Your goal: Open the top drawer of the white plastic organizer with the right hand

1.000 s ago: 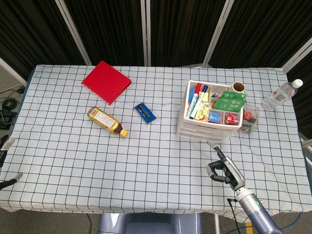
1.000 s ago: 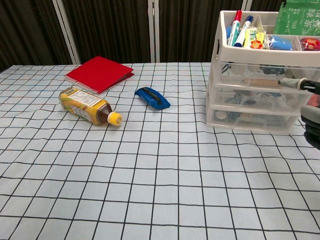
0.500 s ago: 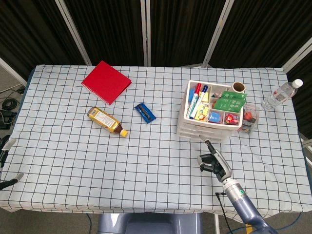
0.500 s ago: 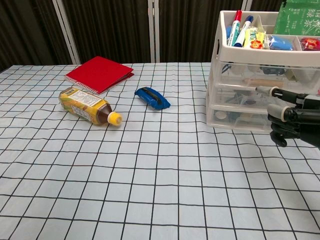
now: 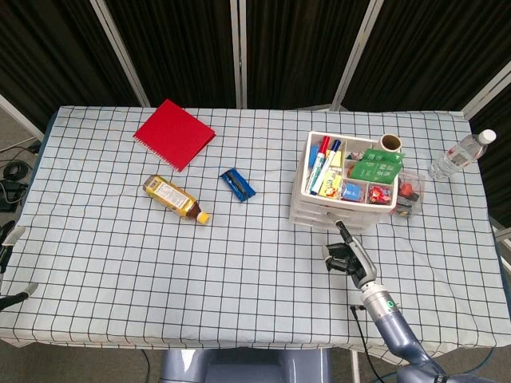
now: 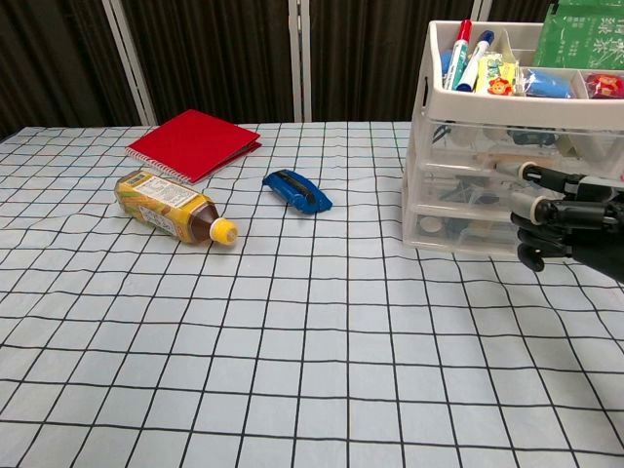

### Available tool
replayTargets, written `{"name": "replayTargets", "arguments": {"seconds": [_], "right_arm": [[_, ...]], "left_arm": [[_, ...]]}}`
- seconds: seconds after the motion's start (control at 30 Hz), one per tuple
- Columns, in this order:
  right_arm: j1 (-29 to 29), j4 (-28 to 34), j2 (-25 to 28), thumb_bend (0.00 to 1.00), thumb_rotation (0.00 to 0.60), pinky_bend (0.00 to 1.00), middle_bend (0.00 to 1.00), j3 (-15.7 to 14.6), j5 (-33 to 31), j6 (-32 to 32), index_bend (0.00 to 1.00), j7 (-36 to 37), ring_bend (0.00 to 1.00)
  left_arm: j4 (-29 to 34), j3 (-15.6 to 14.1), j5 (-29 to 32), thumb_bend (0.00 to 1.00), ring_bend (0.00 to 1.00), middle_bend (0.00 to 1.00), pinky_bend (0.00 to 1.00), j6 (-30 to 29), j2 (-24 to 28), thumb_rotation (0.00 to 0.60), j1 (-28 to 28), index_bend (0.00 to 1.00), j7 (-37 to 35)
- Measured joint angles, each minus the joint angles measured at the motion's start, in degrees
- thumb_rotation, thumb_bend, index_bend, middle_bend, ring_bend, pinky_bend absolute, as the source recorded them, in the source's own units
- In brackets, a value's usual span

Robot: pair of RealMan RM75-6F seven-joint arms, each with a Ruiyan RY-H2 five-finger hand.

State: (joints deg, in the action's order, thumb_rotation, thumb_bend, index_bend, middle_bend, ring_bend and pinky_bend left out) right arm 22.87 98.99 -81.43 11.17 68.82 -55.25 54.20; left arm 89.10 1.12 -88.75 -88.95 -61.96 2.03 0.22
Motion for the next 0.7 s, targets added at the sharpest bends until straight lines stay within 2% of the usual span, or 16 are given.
{"name": "replayTargets", "arguments": {"seconds": [0.3, 0.53, 0.7], "right_arm": [[0.34, -0.52, -1.24, 0.51, 0.6, 0.73, 0.88, 1.32, 0.1, 1.0, 0.02, -0.7, 0.85], [0.8, -0.59, -1.81, 0.51, 0.6, 0.73, 0.88, 2.22, -1.05, 3.27, 0.14, 0.03, 0.85], [0.98, -0.5, -1.48, 0.51, 0.6, 0.73, 0.88, 2.95, -1.37, 5.36, 0.18, 1.93, 0.85]], "left_arm": [[-0.09, -0.12, -0.2, 0.0, 0.0, 0.0, 0.0, 0.17, -0.2, 0.6, 0.12, 0.0, 0.55], [-0.04, -0.09, 0.05, 0.0, 0.0, 0.0, 0.0, 0.29, -0.13, 0.6, 0.11, 0.0, 0.54], [-0.16, -0.05, 0.21, 0.0, 0.0, 0.0, 0.0, 0.45, -0.1, 0.6, 0.16, 0.0, 0.29]]}}
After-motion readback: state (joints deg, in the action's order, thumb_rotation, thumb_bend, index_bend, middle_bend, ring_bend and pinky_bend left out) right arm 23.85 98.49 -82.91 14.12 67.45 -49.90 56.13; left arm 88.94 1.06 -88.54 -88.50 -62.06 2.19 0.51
